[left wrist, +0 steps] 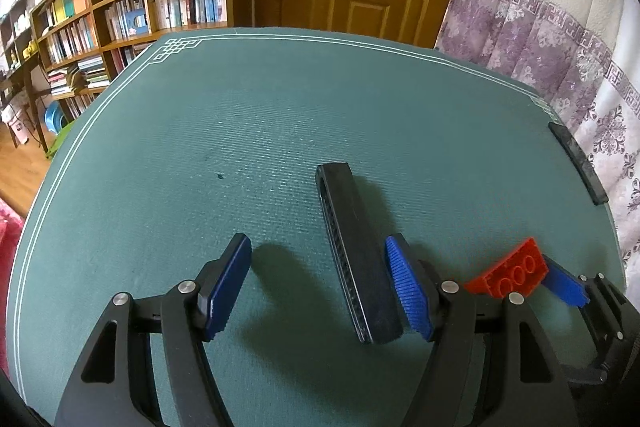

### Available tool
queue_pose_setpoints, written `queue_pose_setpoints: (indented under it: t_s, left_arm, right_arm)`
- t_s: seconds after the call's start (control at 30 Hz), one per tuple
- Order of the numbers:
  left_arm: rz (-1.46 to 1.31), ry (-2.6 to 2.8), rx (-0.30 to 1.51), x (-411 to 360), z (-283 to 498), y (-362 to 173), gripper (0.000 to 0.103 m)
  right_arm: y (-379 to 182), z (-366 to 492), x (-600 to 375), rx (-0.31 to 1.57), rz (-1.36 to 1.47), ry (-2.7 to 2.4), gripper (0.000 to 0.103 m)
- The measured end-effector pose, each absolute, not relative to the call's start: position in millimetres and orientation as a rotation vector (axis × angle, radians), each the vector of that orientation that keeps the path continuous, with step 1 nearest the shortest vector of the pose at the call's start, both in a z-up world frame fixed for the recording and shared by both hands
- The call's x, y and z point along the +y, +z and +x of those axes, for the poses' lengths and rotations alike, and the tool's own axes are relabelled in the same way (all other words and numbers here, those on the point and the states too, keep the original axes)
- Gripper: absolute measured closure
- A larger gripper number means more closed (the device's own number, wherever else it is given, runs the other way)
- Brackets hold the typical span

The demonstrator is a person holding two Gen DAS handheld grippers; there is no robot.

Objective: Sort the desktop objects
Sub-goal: 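Grasp the black harmonica with the left tool while the right tool grasps the red block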

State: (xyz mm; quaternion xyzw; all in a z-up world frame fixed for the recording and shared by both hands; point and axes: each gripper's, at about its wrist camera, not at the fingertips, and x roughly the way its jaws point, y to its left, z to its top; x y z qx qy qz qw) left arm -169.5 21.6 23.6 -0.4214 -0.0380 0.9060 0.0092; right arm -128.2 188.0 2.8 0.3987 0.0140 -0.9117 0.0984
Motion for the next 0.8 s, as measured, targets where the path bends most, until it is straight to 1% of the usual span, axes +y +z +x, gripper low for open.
queue_pose_setpoints:
  t_s: [0.03, 0.13, 0.2, 0.27, 0.3, 0.33, 0.37, 0.4, 0.47, 0.8]
  left_arm:
    - [-1.309, 2.833, -0.118, 21.9, -169.9, 23.0, 0.031]
    - [-1.288, 2.833, -0.099, 22.4, -170.6, 18.1, 0.031]
    - [-1.263, 2.846, -0.07, 23.2, -168.8, 16.2, 0.04]
    - [-1.254, 2.841, -0.047, 24.6, -168.4, 16.2, 0.06]
    - [-1.248, 2.833, -0.046, 25.1, -168.1, 16.6, 0.065]
    - [-1.246, 2.823, -0.049, 25.2, -168.0, 16.9, 0.075]
    - [-1.243, 2.815, -0.051, 25.0, -167.3, 17.3, 0.078]
    - [-1.241, 2.814, -0.048, 24.8, -166.1, 17.5, 0.079]
    - [-1.239, 2.809, -0.042, 26.6, -164.3, 17.8, 0.084]
    - [-1.186, 2.805, -0.026, 31.5, -146.4, 32.0, 0.085]
  right_arm:
    - [2.4, -128.2, 187.1, 0.045, 1.179, -2.692, 0.033]
    - [2.0, -127.7, 185.0, 0.055, 1.177, -2.691, 0.033]
    - [1.6, -127.7, 185.6, 0.048, 1.176, -2.689, 0.033]
    - [1.5, -127.7, 186.6, 0.04, 1.176, -2.687, 0.033]
    - [1.5, -127.7, 186.5, 0.039, 1.175, -2.688, 0.033]
    - [1.6, -127.3, 186.1, 0.039, 1.176, -2.689, 0.033]
    - [1.6, -126.6, 186.4, 0.037, 1.177, -2.69, 0.033]
    - [1.9, -126.0, 186.6, 0.034, 1.179, -2.691, 0.033]
    - [2.6, -123.5, 187.0, 0.024, 1.182, -2.692, 0.033]
    - [18.3, -105.8, 199.3, -0.044, 1.158, -2.718, 0.033]
